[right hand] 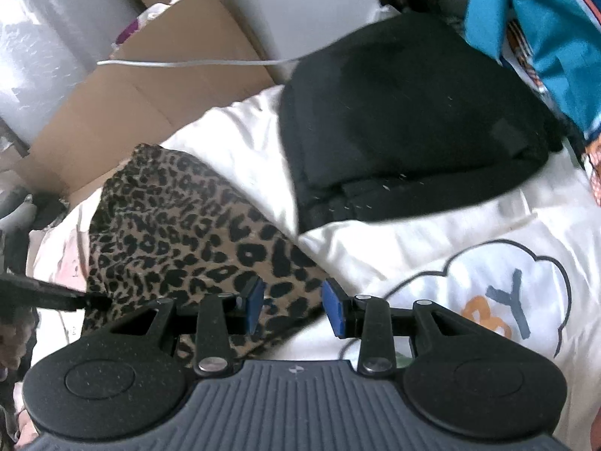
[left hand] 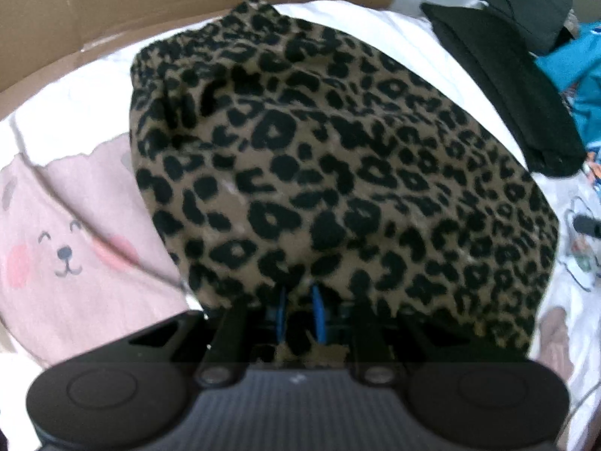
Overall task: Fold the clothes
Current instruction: 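Lift the leopard-print skirt by its waistband with the left tool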
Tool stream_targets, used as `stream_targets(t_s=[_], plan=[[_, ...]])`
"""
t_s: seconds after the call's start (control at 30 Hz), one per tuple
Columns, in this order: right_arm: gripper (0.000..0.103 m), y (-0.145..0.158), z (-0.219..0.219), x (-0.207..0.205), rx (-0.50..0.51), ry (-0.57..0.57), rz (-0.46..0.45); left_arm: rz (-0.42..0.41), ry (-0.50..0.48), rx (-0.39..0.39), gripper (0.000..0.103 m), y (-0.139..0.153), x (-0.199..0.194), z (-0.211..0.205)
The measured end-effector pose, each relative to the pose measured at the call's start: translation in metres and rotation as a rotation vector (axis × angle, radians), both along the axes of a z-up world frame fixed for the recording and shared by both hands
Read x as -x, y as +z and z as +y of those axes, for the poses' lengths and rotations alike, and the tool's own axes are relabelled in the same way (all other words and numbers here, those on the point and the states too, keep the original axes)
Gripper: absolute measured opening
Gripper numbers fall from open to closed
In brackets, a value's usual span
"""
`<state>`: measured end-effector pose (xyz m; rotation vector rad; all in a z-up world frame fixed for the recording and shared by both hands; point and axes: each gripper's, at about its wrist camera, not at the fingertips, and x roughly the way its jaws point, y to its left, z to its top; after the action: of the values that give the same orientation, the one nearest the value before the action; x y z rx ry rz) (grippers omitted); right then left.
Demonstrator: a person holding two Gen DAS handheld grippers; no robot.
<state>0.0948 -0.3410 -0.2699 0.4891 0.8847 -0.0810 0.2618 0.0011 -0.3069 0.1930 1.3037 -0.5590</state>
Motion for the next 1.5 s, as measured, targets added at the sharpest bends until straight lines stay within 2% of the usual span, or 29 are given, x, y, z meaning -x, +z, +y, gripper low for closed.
stream_targets(t_s=[0.27, 0.4, 0.67, 0.73, 0.87, 0.97, 1.1, 1.2, 1.3, 1.4, 1.5], plan=[[0.046, 0.014, 0.034, -0.010, -0.026, 0.092, -0.023, 0.057, -0.047, -0.014, 0.017, 0.004, 0.054, 0.029], [0.046, 0.018, 0.055, -0.014, -0.035, 0.161, -0.027, 0.055, -0.021, -0.014, 0.017, 0.016, 0.074, 0.047], [0.046, 0.016, 0.085, -0.017, -0.039, 0.242, -0.008, 0.026, 0.082, 0.059, 0.020, 0.051, 0.088, 0.099], [0.046, 0.015, 0.092, -0.017, -0.040, 0.260, -0.002, 0.038, 0.108, 0.081, 0.025, 0.047, 0.089, 0.108], [0.047, 0.006, 0.104, -0.019, -0.036, 0.289, 0.026, 0.074, 0.161, 0.164, 0.030, 0.031, 0.090, 0.122], [0.047, -0.002, 0.113, -0.020, -0.043, 0.302, 0.047, 0.131, 0.200, 0.206, 0.032, 0.017, 0.091, 0.125], [0.047, -0.009, 0.124, -0.021, -0.053, 0.323, 0.060, 0.129, 0.229, 0.266, 0.040, 0.016, 0.090, 0.126], [0.047, -0.012, 0.128, -0.021, -0.054, 0.333, 0.069, 0.127, 0.248, 0.305, 0.040, 0.014, 0.089, 0.125], [0.047, -0.014, 0.130, -0.020, -0.058, 0.334, 0.072, 0.122, 0.230, 0.305, 0.040, 0.008, 0.087, 0.113], [0.047, -0.016, 0.131, -0.018, -0.060, 0.337, 0.076, 0.128, 0.219, 0.246, 0.039, -0.004, 0.083, 0.104], [0.047, -0.018, 0.129, -0.016, -0.056, 0.339, 0.080, 0.157, 0.219, 0.234, 0.039, -0.015, 0.088, 0.102]])
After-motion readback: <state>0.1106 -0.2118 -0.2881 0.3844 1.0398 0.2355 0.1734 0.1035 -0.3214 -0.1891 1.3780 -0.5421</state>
